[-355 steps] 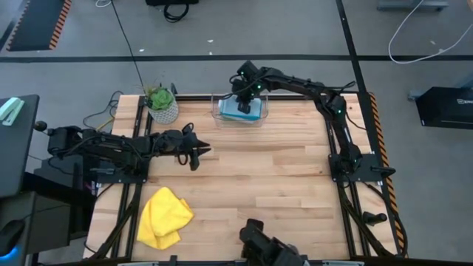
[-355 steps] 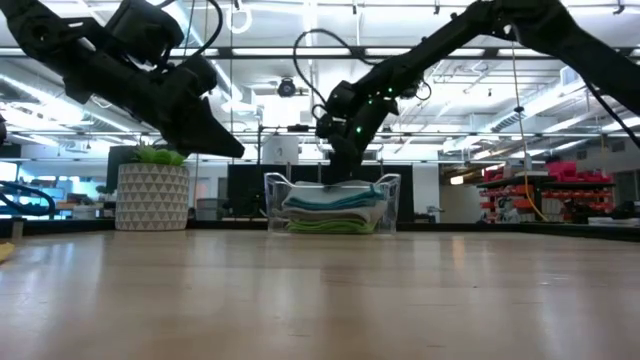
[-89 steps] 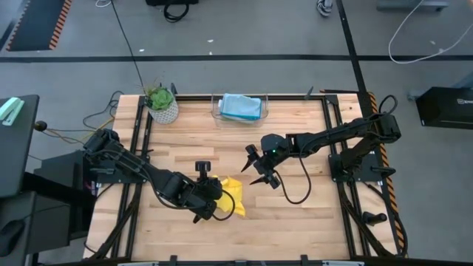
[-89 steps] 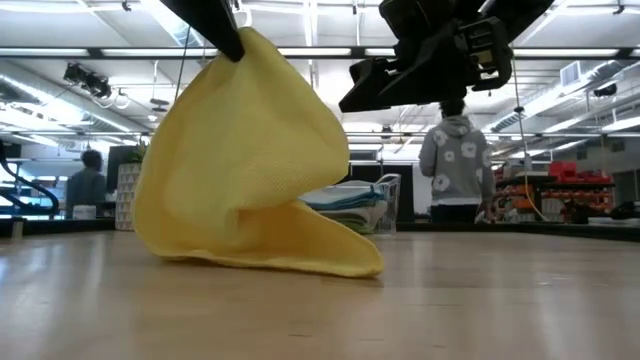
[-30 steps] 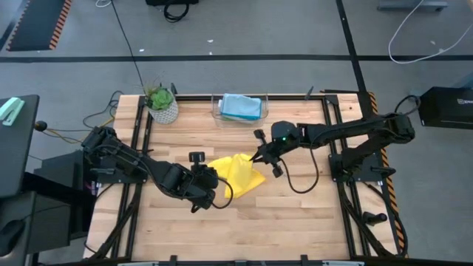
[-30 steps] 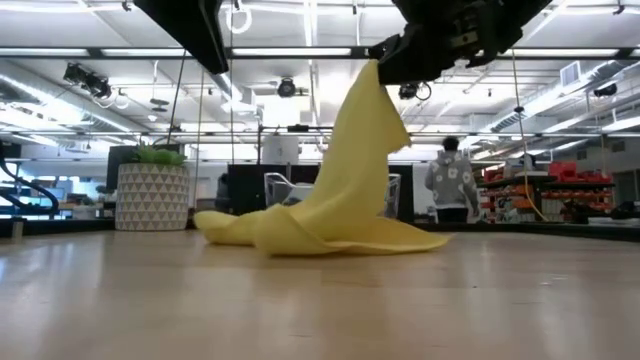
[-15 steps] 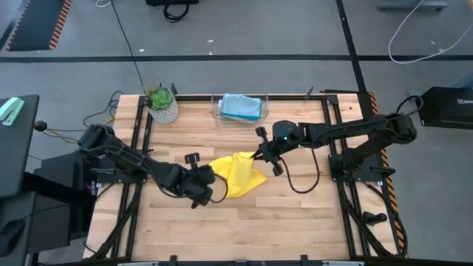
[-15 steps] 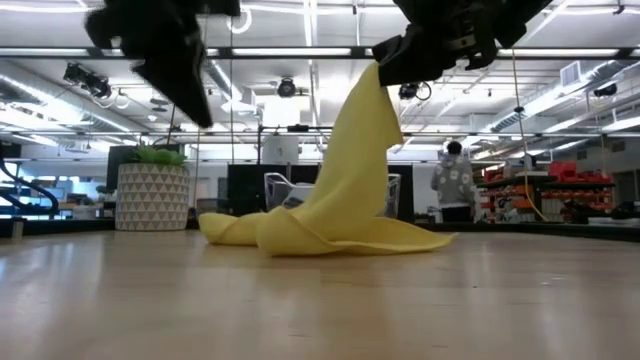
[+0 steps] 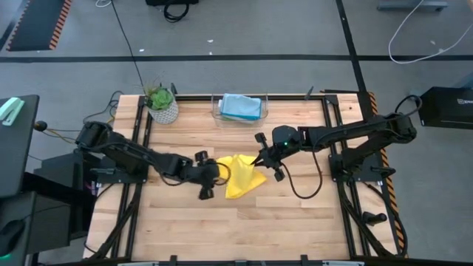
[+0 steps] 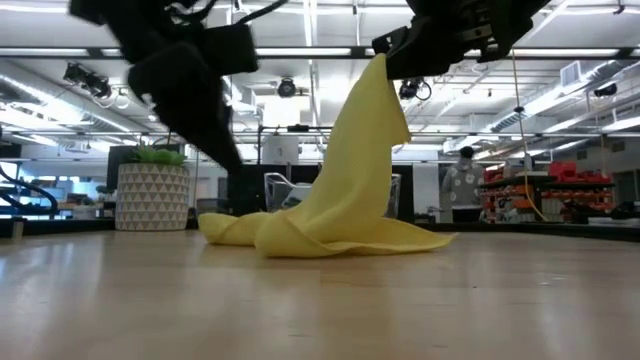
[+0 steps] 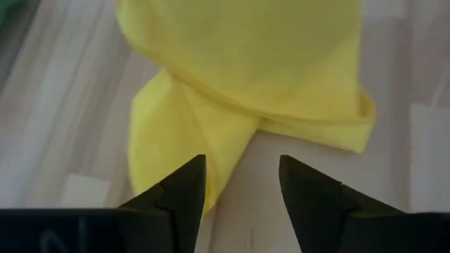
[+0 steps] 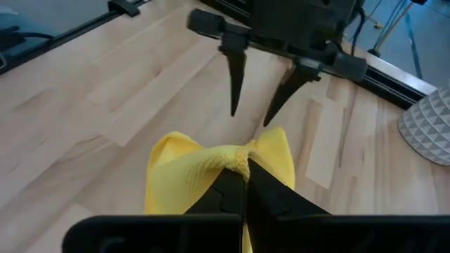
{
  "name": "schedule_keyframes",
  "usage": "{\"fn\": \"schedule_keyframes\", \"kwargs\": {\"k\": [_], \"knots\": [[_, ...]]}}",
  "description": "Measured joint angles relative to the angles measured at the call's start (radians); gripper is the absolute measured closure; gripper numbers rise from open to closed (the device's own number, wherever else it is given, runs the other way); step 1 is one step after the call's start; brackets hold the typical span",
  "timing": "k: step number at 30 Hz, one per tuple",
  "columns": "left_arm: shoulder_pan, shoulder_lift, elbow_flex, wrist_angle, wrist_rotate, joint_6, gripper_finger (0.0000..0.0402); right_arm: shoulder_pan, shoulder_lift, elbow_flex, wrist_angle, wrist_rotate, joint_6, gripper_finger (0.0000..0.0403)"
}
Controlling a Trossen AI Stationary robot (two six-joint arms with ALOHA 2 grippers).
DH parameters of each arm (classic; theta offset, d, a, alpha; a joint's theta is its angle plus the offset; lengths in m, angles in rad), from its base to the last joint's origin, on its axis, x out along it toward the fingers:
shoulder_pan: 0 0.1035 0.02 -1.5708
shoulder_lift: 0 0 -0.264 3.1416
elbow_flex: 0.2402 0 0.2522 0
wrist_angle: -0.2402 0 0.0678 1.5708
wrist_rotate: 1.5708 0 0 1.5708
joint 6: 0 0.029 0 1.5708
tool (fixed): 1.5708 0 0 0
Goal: Fold microfiber towels
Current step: Fold the yellow microfiber cloth
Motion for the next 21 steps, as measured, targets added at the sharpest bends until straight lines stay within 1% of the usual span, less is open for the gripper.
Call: {"fn": "schedule_keyframes", "kwargs": {"k": [2, 3, 5, 8, 11, 13, 17, 19, 21], "knots": [[0.002, -0.033, -0.073, 0.090, 0.004, 0.014, 0.0215, 0.009, 0.000, 0.000, 0.000, 0.000, -0.001, 0.0397], [0.002, -0.048, -0.101, 0.159, 0.009, 0.019, 0.0220, 0.013, 0.000, 0.000, 0.000, 0.000, 0.001, 0.0397], [0.006, -0.091, -0.148, 0.243, 0.007, 0.034, 0.0232, 0.015, 0.000, 0.000, 0.002, -0.001, 0.004, 0.0397], [0.020, -0.160, -0.189, 0.295, 0.010, 0.059, 0.0257, 0.018, 0.000, 0.000, -0.001, 0.000, 0.008, 0.0397], [0.058, -0.218, -0.200, 0.305, 0.025, 0.072, 0.0289, 0.018, 0.000, 0.000, 0.000, 0.000, 0.008, 0.0397], [0.101, -0.243, -0.205, 0.292, 0.072, 0.073, 0.0318, 0.018, 0.000, 0.000, 0.002, 0.000, 0.008, 0.0397], [0.205, -0.241, -0.205, 0.297, 0.217, 0.089, 0.0385, 0.018, 0.000, 0.000, 0.004, 0.000, -0.006, 0.0396], [0.254, -0.228, -0.204, 0.332, 0.284, 0.097, 0.0392, 0.018, 0.000, 0.000, 0.006, 0.000, -0.008, 0.0396], [0.285, -0.224, -0.205, 0.343, 0.329, 0.123, 0.0375, 0.018, 0.000, 0.000, 0.011, 0.000, -0.009, 0.0396]]}}
